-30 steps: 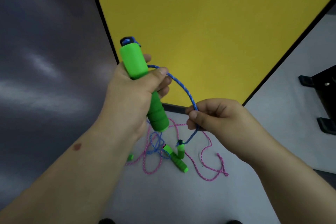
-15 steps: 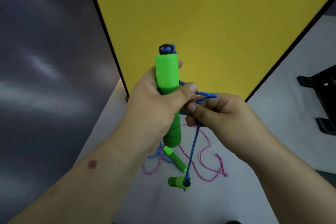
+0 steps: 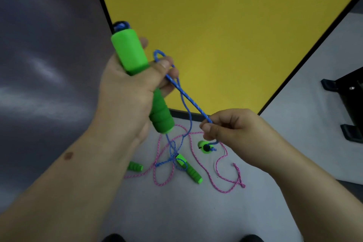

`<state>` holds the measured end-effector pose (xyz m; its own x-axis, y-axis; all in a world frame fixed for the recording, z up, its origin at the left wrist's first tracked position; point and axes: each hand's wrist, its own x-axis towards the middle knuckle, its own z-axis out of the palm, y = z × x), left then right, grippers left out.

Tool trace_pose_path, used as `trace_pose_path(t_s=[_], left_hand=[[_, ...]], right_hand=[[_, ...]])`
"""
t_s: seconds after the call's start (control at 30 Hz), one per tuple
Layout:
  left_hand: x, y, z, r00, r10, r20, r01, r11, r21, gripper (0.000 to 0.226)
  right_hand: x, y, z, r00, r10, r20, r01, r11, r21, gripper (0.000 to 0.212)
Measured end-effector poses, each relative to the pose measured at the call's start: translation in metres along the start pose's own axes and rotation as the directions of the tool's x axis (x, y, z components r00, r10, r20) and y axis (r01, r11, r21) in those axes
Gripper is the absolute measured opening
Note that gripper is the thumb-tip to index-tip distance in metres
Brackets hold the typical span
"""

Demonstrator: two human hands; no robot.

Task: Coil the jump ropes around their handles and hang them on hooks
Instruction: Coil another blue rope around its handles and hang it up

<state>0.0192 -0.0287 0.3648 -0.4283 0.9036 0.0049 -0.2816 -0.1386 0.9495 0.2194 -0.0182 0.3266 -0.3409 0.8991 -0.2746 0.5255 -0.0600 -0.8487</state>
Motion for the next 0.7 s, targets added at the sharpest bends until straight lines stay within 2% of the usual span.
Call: trace_pose_path(t_s=[0.07, 0.13, 0.2, 0.23, 0.3, 0.4, 0.47, 0.53, 0.6, 0.63, 0.7], left_hand=[[-0.002, -0.004, -0.002, 1.000, -0.017, 0.010, 0.017, 0.999, 0.048, 0.034], [-0.015, -0.013, 0.004, 0.990, -0.021, 0.136, -0.009, 0.976, 0.216, 0.030], [-0.026, -0.022, 0.011, 0.963, 0.009, 0.268, -0.115, 0.918, 0.379, 0.030], [-0.027, -0.023, 0.013, 0.956, 0.038, 0.291, -0.162, 0.896, 0.413, 0.032], [-0.022, -0.019, 0.012, 0.971, 0.086, 0.225, -0.160, 0.928, 0.336, 0.036], [-0.008, -0.006, 0.006, 0.998, 0.022, 0.058, -0.026, 0.998, 0.061, 0.043], [-0.009, -0.007, 0.005, 0.998, 0.005, 0.055, -0.009, 0.996, 0.084, 0.043], [-0.018, -0.014, 0.009, 0.987, 0.006, 0.158, -0.044, 0.971, 0.235, 0.037], [-0.026, -0.019, 0.014, 0.972, 0.010, 0.234, -0.084, 0.949, 0.305, 0.036], [-0.025, -0.018, 0.014, 0.977, 0.020, 0.213, -0.079, 0.959, 0.272, 0.040], [-0.016, -0.011, 0.012, 0.993, -0.027, 0.112, 0.018, 0.997, 0.075, 0.042]], right_hand=[[0.000, -0.001, 0.000, 0.997, -0.020, -0.069, 0.021, 1.000, 0.023, 0.018], [-0.001, -0.009, 0.002, 0.993, -0.064, -0.101, 0.070, 0.996, 0.060, 0.020], [-0.001, -0.013, 0.002, 0.987, -0.122, -0.106, 0.127, 0.991, 0.047, 0.021], [-0.001, -0.013, 0.001, 0.985, -0.136, -0.103, 0.141, 0.989, 0.040, 0.020], [-0.001, -0.010, 0.000, 0.992, -0.107, -0.067, 0.110, 0.993, 0.034, 0.015], [-0.002, -0.003, -0.001, 1.000, -0.023, -0.010, 0.023, 0.999, -0.037, 0.017], [-0.002, -0.004, 0.000, 0.999, -0.026, -0.040, 0.026, 1.000, 0.007, 0.020], [-0.002, -0.009, 0.001, 0.995, -0.076, -0.063, 0.079, 0.996, 0.040, 0.020], [-0.002, -0.012, 0.002, 0.991, -0.117, -0.062, 0.122, 0.989, 0.088, 0.017], [-0.002, -0.013, 0.002, 0.992, -0.120, -0.049, 0.125, 0.985, 0.116, 0.015], [-0.003, -0.011, 0.001, 0.994, -0.105, -0.011, 0.106, 0.983, 0.152, 0.010]])
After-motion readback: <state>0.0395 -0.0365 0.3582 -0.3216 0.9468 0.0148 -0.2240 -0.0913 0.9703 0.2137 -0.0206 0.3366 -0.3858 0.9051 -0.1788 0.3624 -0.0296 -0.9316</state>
